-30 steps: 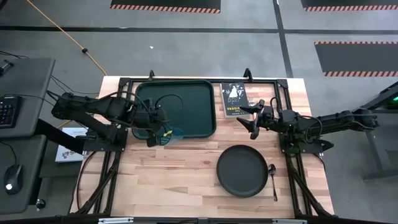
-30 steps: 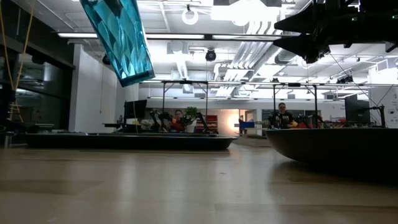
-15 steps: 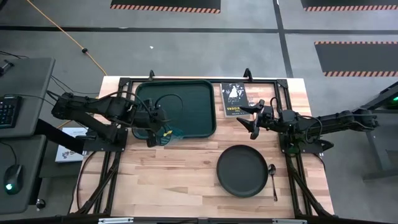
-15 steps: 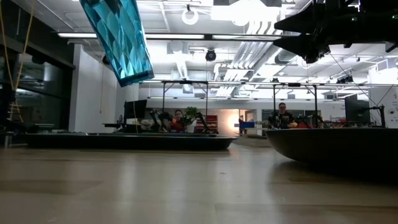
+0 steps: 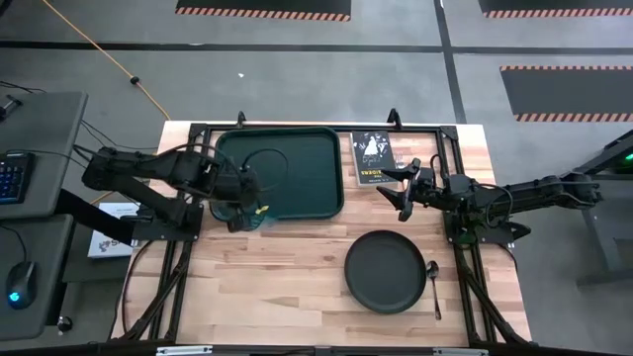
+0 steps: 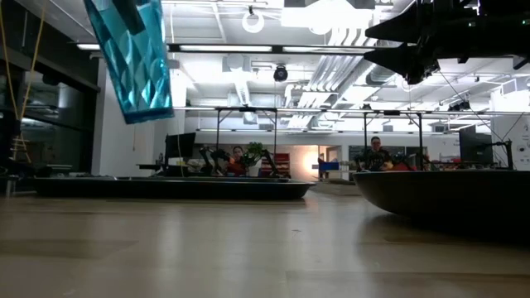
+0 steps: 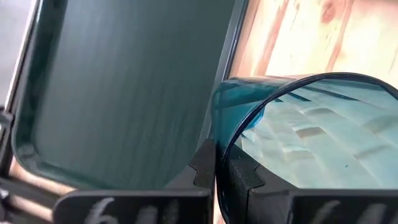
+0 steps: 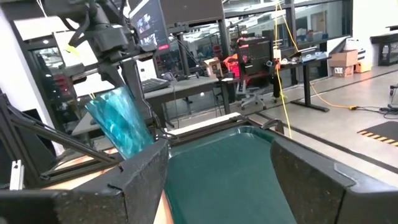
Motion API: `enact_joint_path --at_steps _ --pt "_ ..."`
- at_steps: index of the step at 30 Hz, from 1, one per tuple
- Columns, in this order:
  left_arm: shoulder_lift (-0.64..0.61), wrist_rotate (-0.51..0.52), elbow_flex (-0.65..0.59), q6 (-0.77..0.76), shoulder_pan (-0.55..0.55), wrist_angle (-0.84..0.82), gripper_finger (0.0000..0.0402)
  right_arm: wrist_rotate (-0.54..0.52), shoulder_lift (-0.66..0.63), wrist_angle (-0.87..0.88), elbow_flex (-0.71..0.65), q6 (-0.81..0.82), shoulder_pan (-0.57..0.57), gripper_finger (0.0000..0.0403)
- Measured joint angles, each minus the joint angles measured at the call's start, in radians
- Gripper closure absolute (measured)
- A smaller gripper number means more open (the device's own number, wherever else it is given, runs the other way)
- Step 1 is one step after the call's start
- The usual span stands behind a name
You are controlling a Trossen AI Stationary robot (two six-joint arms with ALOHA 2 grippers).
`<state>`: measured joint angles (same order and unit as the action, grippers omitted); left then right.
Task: Pick and place plate/cup/fork/spoon on tray
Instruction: Put the blue cup on the dark green tray
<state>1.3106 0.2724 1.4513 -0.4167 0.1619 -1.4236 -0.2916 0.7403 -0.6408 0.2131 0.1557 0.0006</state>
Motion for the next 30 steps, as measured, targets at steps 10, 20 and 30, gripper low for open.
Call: enact_joint_path --at_steps 10,20,30 --pt "0.020 0.159 0.001 0.080 -0.197 -0.139 0.0401 0.000 0.000 -0.015 0.000 -0.001 0.000 0.0128" --pt "0.033 0.076 -0.030 0.389 -0.788 0.019 0.0401 -0.003 -0.001 -0.042 0.000 0.000 0.000 0.0128" --pt "0.035 -0.219 -0.120 0.446 -1.191 0.200 0.0401 -0.002 -0.001 -0.048 0.000 0.001 0.000 0.0128"
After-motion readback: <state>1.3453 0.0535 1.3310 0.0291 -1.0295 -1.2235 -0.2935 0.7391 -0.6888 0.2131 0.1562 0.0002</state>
